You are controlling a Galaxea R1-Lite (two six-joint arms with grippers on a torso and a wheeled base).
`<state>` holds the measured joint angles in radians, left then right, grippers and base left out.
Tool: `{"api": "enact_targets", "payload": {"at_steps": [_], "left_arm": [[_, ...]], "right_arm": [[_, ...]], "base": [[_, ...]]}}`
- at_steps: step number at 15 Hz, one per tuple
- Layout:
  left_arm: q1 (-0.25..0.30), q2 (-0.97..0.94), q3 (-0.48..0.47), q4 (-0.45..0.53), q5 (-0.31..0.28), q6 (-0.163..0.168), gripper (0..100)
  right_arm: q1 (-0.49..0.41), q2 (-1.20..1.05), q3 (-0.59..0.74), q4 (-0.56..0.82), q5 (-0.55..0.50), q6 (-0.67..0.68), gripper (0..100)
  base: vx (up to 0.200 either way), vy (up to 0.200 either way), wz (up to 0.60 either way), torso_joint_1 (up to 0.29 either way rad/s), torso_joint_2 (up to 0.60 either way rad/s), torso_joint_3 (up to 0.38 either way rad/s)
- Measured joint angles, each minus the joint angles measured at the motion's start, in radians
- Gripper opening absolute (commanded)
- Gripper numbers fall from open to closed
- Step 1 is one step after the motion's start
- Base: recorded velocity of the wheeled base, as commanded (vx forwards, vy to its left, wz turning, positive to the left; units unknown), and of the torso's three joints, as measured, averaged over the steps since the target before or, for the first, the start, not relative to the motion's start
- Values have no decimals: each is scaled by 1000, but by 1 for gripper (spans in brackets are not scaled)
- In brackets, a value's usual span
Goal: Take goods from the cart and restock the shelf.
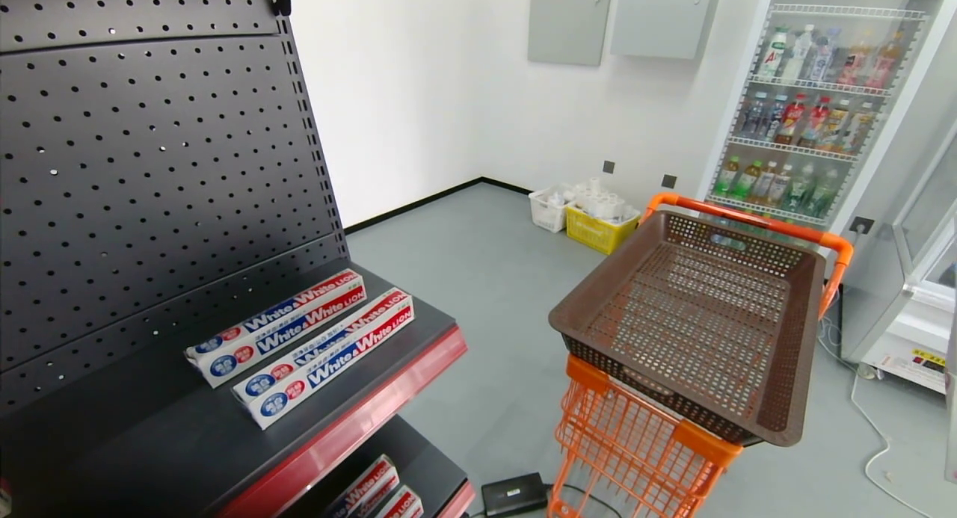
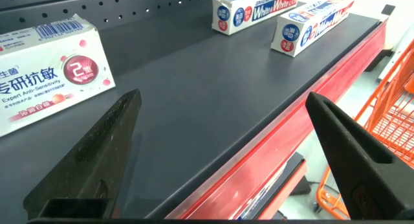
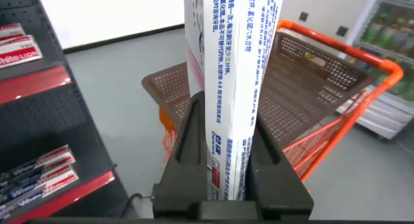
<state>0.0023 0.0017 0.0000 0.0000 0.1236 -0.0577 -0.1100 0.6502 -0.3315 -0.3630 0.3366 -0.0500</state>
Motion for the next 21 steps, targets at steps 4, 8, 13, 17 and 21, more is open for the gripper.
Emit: {"api": "enact_targets", "payload": {"at_steps": [4,8,13,17,21], "left_arm": [[0,0,0,0,0,0,100],[0,0,0,0,0,0,100],[0,0,0,0,0,0,100],[0,0,0,0,0,0,100],[1,0,0,0,0,0,100]], "right_arm": [[-135,-125,54,0,5,8,0],[-204,-241,94,71,2,27,0],[-214,-326,101,138,1,29,0],[-210,-342,101,137,6,29,0],[-203,-347,114,136,7,28,0]], "base": [[0,0,0,0,0,0],[0,0,0,0,0,0],[0,0,360,3,0,0],[0,0,600,8,1,1],[0,0,600,4,2,0]]}}
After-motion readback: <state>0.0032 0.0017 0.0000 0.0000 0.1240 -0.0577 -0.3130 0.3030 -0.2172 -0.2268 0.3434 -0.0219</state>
